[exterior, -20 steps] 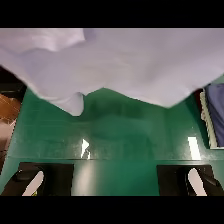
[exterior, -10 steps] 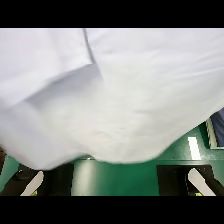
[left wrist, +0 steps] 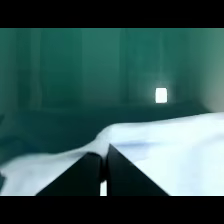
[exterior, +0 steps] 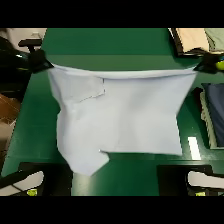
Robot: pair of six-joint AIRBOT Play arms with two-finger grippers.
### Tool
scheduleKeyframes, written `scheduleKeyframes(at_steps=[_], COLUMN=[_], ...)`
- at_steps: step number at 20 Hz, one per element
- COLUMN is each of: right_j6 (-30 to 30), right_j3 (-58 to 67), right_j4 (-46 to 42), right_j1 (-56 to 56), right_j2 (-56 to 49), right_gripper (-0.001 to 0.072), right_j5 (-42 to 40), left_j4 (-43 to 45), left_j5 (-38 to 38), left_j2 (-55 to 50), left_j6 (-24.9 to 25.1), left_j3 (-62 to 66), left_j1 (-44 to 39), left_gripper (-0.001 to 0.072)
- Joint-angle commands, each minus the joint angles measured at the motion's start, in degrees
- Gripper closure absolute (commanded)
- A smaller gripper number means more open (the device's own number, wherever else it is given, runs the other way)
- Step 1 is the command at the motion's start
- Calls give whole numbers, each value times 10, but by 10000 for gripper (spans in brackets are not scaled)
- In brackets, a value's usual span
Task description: Fold the shirts.
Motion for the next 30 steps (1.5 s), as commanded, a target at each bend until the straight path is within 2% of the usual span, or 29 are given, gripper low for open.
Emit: scheduleKeyframes(at_steps=[1,5,8,10,12,15,19,20,21,22,23,25,27,28,30], right_j6=[4,4,-7,-7,-7,-7,-7,-7,-7,-7,-6,-7,-7,-7,-7], right_j3=[47,142,155,115,41,-82,-182,-197,-205,-205,-204,-204,-204,-204,-204], right_j4=[8,23,4,-20,-20,-15,-13,-12,-5,3,2,2,0,0,0], right_j1=[14,14,14,14,14,16,29,30,34,34,32,26,15,9,3], right_j2=[-116,-174,-172,-148,-116,-69,-42,-38,-36,-36,-32,-11,28,50,95], right_gripper=[695,695,695,695,695,695,694,693,679,472,245,244,244,244,247], right_j5=[-41,-56,-23,-6,-17,-64,-108,-115,-115,-112,-107,-85,-58,-47,-45], left_j4=[-50,-63,-22,14,24,23,23,23,20,18,18,44,104,144,161], left_j5=[104,148,67,-13,-48,-39,-5,-3,-2,-2,-7,-37,-69,-77,-79], left_j2=[-111,-147,-146,-146,-146,-146,-146,-146,-146,-145,-141,-113,-61,-19,74], left_j6=[33,66,90,88,88,88,84,71,65,53,47,47,31,15,5], left_j3=[-15,18,49,47,20,-47,-113,-119,-119,-119,-119,-120,-131,-159,-247], left_j1=[0,0,2,2,2,0,0,0,0,0,0,0,0,0,0], left_gripper=[685,684,684,684,684,684,681,615,318,170,221,222,228,228,227])
